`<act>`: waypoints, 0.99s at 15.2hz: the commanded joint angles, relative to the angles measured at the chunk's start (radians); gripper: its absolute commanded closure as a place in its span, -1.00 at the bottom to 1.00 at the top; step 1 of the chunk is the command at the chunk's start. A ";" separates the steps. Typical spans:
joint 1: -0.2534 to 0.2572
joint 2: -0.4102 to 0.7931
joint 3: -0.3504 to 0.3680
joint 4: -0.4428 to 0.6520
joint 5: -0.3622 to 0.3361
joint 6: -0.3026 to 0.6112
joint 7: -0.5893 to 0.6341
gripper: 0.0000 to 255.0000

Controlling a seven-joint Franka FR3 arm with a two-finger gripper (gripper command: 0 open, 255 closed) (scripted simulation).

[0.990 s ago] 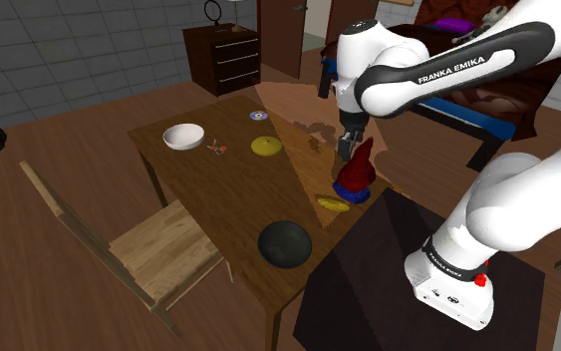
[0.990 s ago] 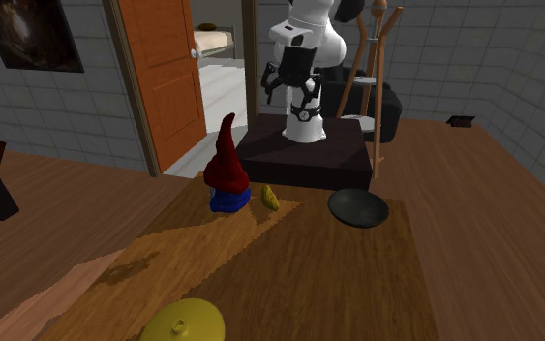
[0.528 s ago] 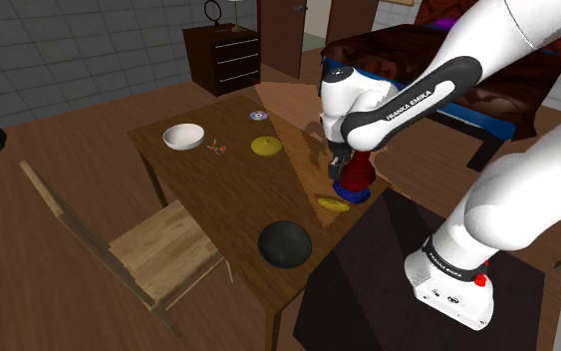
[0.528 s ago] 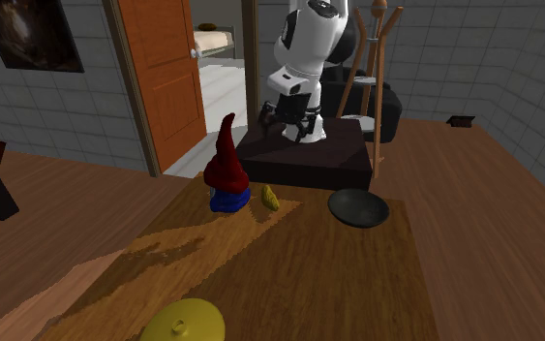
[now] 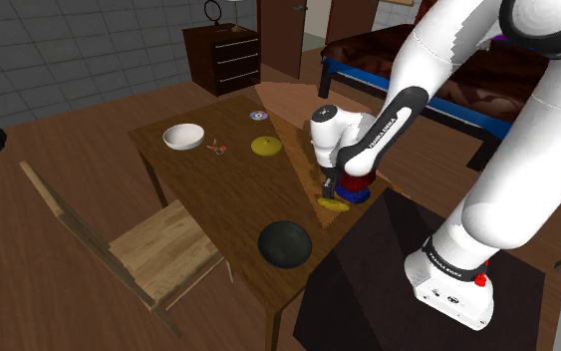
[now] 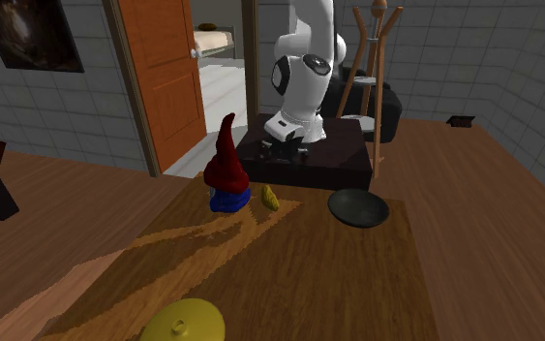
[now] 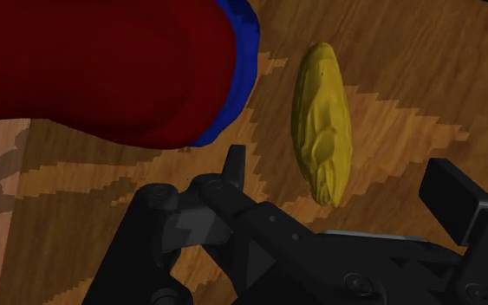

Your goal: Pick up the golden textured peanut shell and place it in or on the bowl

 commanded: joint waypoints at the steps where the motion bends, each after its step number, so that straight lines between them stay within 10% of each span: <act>1: 0.000 0.097 -0.019 0.037 -0.078 0.045 0.051 -1.00; 15: 0.040 0.371 -0.130 0.145 -0.295 0.192 0.214 -1.00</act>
